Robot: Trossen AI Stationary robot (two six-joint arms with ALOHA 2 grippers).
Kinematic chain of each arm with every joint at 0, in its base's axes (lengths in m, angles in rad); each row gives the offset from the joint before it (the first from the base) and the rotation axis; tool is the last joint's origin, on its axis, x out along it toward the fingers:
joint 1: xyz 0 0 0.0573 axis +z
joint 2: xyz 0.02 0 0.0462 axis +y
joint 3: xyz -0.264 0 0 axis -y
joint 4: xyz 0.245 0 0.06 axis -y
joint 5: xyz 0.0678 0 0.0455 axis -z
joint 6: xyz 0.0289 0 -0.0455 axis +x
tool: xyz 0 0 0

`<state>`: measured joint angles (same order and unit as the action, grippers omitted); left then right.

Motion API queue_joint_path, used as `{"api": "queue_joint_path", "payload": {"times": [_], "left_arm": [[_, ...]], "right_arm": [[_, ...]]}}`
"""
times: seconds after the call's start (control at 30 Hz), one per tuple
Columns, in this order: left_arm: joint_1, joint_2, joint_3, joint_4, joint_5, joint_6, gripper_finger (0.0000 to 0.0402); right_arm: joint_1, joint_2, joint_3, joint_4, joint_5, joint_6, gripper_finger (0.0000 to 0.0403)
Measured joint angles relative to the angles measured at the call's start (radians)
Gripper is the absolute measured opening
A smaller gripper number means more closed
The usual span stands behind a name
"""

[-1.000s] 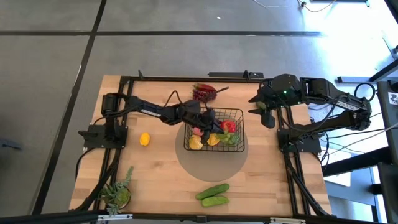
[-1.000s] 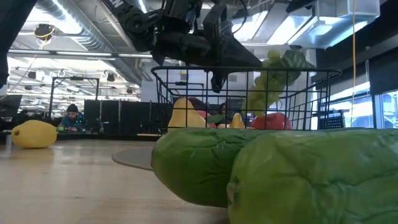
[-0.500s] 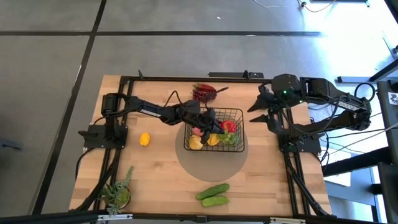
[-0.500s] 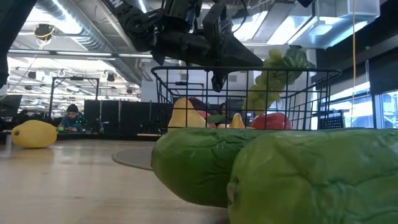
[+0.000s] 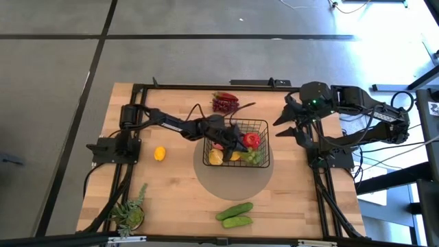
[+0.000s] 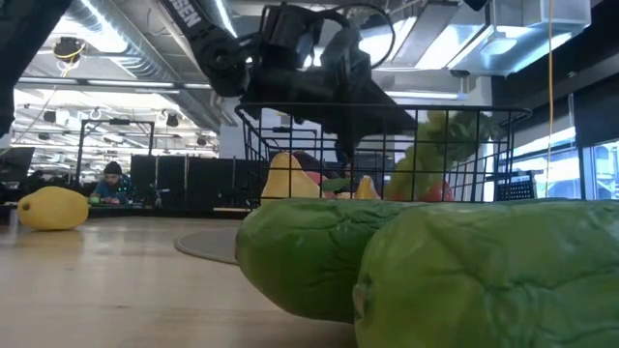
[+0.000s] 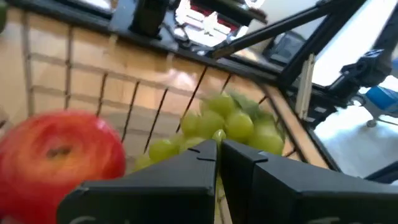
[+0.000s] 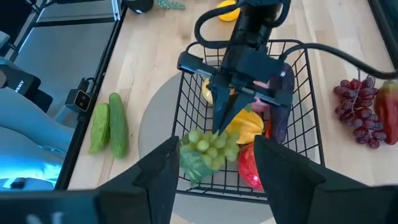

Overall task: Build produce basket
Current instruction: Put the green grapes into the black wire basket

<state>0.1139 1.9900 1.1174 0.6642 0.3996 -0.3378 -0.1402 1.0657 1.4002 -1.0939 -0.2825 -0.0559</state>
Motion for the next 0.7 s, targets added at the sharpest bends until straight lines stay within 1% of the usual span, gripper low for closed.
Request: {"api": "queue_joint_path", "payload": {"times": [0.2, 0.57, 0.7], "left_arm": [[0.004, 0.020, 0.044, 0.002, 0.040, 0.006, 0.0000], [0.010, 0.019, 0.049, 0.006, 0.067, -0.008, 0.0000], [0.010, 0.019, 0.075, 0.006, 0.098, -0.009, 0.0000]], "right_arm": [[0.000, 0.000, 0.000, 0.000, 0.000, 0.002, 0.0199], [0.000, 0.000, 0.000, 0.000, 0.000, 0.002, 0.0199], [0.000, 0.000, 0.000, 0.000, 0.000, 0.002, 0.0199]]}}
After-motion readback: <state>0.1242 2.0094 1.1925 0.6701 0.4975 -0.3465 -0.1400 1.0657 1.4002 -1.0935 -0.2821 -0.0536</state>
